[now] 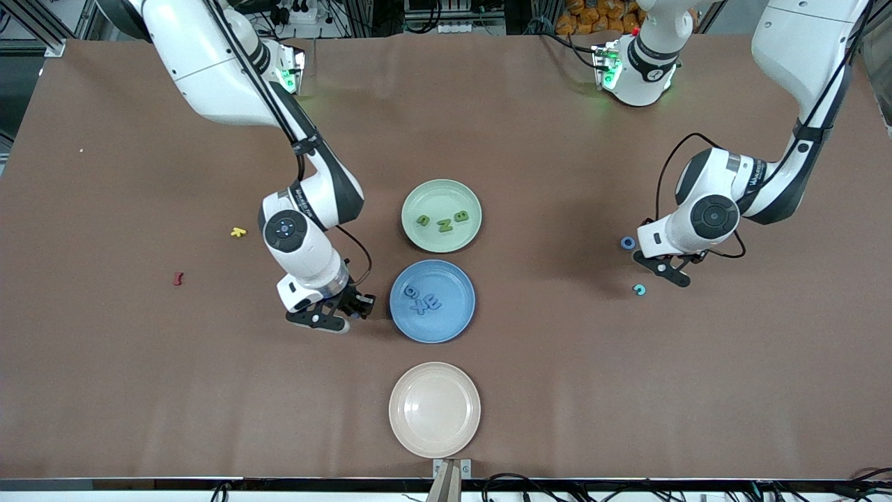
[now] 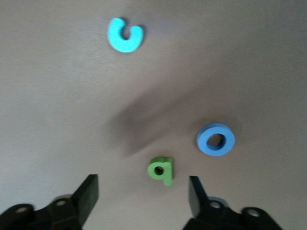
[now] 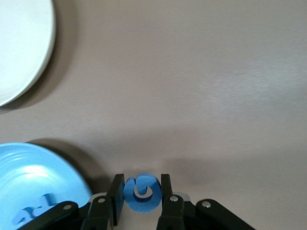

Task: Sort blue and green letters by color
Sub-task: 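Place the G on the blue plate while the left gripper grasps the green 9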

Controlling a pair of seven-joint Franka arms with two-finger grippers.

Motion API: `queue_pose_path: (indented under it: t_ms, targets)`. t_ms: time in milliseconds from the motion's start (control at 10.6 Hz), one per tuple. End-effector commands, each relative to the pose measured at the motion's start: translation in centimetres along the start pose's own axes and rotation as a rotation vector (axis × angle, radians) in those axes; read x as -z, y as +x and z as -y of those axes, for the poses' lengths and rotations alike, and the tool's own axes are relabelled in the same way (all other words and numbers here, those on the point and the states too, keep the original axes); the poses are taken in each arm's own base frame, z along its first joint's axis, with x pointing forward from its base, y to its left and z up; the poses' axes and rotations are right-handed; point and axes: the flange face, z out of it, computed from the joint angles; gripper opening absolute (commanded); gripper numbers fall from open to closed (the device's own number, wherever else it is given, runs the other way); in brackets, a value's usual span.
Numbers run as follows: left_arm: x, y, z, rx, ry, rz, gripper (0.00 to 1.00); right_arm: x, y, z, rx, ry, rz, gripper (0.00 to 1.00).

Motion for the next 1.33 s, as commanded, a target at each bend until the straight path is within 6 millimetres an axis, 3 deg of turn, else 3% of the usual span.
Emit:
queue_pose_path:
  t_ms: [0,379,474,569,663,853,1042,1232]
  targets:
    - [-1.7,0.2,-0.7,-0.026,-0.025,0.019,0.73,-0.4,-0.8,3.9,-0.015,0.062,0.015,0.00]
    - [-2.7,0.1,0.1,-0.010,-0.043,0.027,0.73,-0.4,-3.7,8.5,0.014,0.120,0.044,0.00]
    - [-3.1,0.0,0.3,-0.008,-0.048,0.031,0.73,-0.9,-4.6,9.9,0.027,0.130,0.049,0.04]
    - [-3.2,0.1,0.3,-0.008,-0.050,0.032,0.73,-0.9,-4.9,10.8,0.025,0.146,0.051,0.36]
    - [-3.2,0.1,0.2,-0.006,-0.052,0.033,0.72,-0.9,-5.4,11.3,0.021,0.153,0.057,0.99]
    - [-3.5,0.1,0.2,-0.004,-0.056,0.036,0.70,-0.7,-5.4,11.3,-0.005,0.150,0.071,1.00]
    - [-3.5,0.1,0.2,-0.005,-0.056,0.037,0.64,-0.8,-5.0,10.1,0.005,0.110,0.099,1.00]
    - [-3.7,0.1,0.1,-0.004,-0.059,0.039,0.60,1.0,-2.6,7.3,0.005,0.074,0.125,1.00]
